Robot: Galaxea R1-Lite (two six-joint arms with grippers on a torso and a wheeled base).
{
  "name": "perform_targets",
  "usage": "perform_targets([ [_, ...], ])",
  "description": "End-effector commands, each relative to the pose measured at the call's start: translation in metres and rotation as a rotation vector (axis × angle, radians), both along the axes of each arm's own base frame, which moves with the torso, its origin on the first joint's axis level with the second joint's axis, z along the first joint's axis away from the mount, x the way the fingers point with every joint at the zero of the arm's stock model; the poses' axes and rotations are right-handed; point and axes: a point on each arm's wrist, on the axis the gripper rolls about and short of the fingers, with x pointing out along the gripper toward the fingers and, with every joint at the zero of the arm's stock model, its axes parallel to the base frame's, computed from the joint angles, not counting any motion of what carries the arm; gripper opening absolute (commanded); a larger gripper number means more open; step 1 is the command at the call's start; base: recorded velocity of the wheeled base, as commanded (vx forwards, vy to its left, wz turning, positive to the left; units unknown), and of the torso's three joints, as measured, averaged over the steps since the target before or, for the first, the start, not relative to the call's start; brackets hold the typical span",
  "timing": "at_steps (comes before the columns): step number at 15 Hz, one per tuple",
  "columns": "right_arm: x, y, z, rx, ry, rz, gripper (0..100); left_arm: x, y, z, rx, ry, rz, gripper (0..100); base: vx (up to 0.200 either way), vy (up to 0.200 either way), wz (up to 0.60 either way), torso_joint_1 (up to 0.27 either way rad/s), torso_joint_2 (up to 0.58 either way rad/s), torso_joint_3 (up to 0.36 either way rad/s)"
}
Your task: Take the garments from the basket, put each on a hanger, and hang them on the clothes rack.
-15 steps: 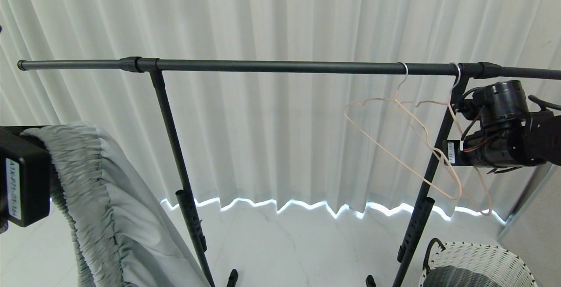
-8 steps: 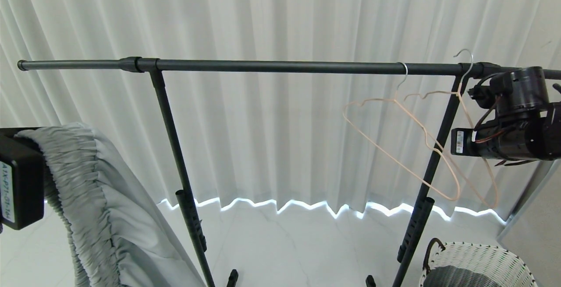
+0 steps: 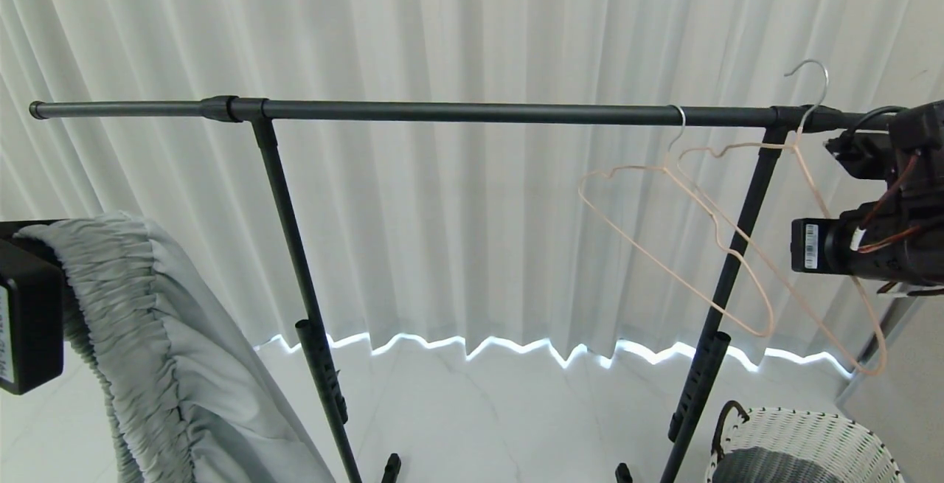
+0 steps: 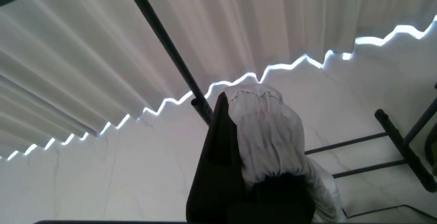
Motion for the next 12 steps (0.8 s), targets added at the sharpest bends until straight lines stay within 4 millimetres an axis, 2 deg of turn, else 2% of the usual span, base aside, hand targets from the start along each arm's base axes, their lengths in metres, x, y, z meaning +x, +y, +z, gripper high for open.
perform_targets([
  [1, -0.031, -0.005, 0.007, 0.007, -0.021, 0.023, 0, 0.001, 0.0, 0.0, 0.002, 0.001, 0.004, 0, -0.2, 0.0, 0.0, 0.012, 0.0, 0.002],
  [7, -0.071, -0.01, 0.001, 0.005, -0.018, 0.071, 0, 0.001, 0.001, -0.003, 0.009, 0.007, 0.008, 0, -0.2, 0.0, 0.0, -0.003, 0.0, 0.003],
  [11, -0.08, 0.0, 0.006, 0.014, -0.058, 0.146, 0, 0.002, 0.001, -0.009, 0.025, 0.022, 0.018, 0, -0.2, 0.0, 0.0, 0.0, 0.0, 0.007],
  [12, -0.084, 0.006, 0.009, 0.026, -0.084, 0.188, 0, 0.001, 0.002, -0.011, 0.029, 0.026, 0.018, 0, 0.0, 0.0, 0.0, 0.0, 0.0, 0.0],
])
